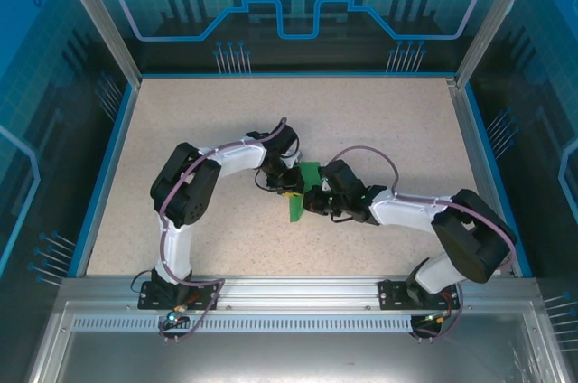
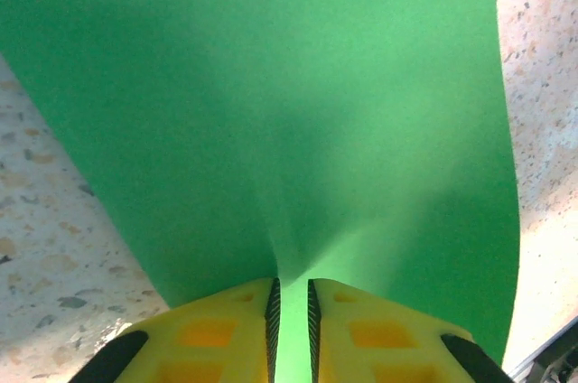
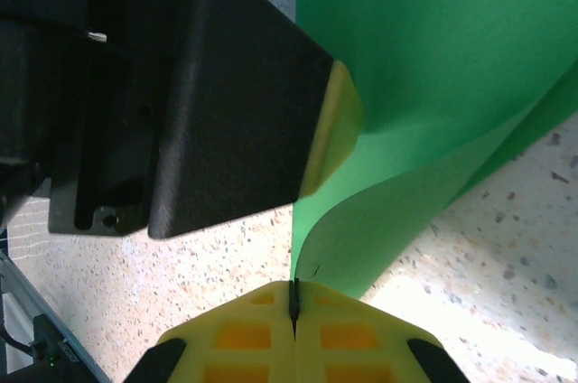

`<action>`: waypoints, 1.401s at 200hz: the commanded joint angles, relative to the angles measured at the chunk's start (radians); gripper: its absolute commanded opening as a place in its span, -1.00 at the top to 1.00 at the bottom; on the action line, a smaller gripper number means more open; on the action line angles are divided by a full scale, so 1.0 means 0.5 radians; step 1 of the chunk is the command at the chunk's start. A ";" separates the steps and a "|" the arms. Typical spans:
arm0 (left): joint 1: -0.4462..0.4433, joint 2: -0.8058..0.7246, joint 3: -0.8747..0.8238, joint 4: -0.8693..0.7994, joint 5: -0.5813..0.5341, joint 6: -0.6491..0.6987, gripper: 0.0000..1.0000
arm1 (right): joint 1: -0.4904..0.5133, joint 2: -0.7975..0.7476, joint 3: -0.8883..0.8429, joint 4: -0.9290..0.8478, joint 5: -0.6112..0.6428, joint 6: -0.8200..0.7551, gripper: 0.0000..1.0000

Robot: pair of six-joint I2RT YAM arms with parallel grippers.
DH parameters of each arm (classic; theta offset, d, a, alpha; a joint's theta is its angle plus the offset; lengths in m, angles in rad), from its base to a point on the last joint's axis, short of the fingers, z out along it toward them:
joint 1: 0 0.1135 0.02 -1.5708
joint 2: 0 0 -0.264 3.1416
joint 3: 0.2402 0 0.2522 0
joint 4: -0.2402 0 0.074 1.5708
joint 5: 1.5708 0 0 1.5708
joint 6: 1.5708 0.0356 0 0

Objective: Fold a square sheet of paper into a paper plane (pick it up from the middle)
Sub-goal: Third fold the triangle at the center of the table.

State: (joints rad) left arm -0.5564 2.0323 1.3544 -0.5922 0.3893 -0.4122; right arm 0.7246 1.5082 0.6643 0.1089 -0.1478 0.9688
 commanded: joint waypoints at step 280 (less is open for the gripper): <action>0.137 0.146 0.225 -0.098 -0.234 0.157 0.67 | -0.061 0.305 0.187 0.106 -0.091 -0.001 0.93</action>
State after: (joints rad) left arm -0.4946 2.0762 1.4395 -0.6308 0.2916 -0.3588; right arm 0.7059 1.6424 0.7334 0.1440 -0.1883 0.9684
